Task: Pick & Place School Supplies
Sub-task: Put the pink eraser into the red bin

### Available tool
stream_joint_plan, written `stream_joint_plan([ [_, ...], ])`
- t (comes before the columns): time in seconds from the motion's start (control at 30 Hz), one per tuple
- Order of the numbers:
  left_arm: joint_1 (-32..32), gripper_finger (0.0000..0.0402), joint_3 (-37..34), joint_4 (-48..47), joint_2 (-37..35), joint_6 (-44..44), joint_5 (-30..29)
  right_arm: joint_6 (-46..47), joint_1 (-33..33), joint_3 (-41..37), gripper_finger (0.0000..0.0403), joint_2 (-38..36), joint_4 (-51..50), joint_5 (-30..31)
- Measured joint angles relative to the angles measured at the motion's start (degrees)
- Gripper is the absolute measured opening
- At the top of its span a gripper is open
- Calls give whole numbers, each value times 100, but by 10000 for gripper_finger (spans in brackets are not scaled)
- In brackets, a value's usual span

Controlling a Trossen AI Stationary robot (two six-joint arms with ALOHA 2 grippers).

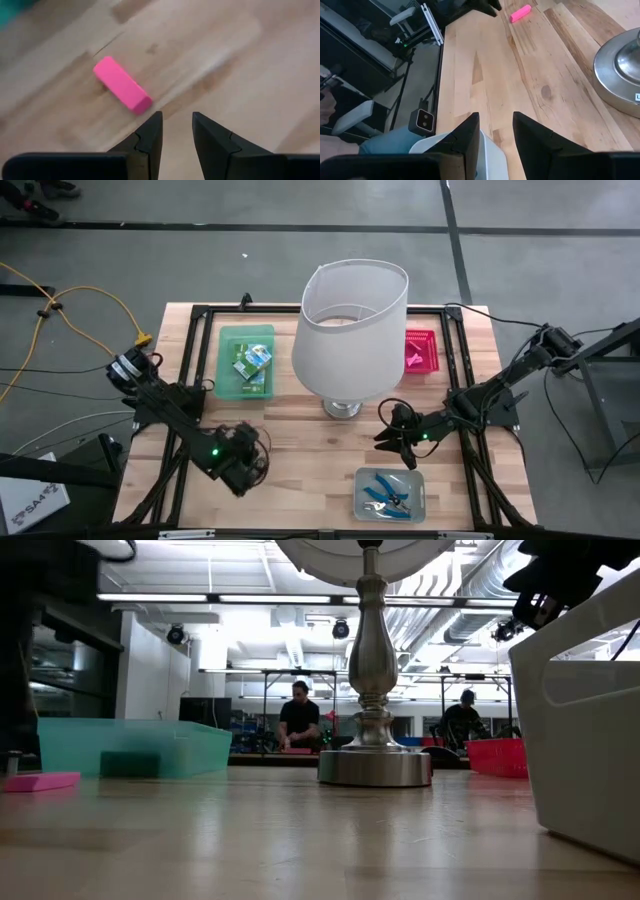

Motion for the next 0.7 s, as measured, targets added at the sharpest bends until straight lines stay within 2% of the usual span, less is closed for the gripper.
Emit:
stream_joint_plan([
  [0.1,210,98,0,7,-19,-1213,278,-2,2,0,110,0,2,0],
  [0.17,338,99,0,11,-21,-1477,484,-21,1,0,110,0,0,0],
  [0.33,758,99,4,-2,-21,-1503,875,-155,2,0,110,0,-2,-22],
  [0.53,1301,99,4,-2,-21,-1360,1609,-409,2,0,110,0,-2,-139],
  [0.7,1547,99,7,-2,-21,-1462,1696,-602,2,0,110,0,-4,-151],
])
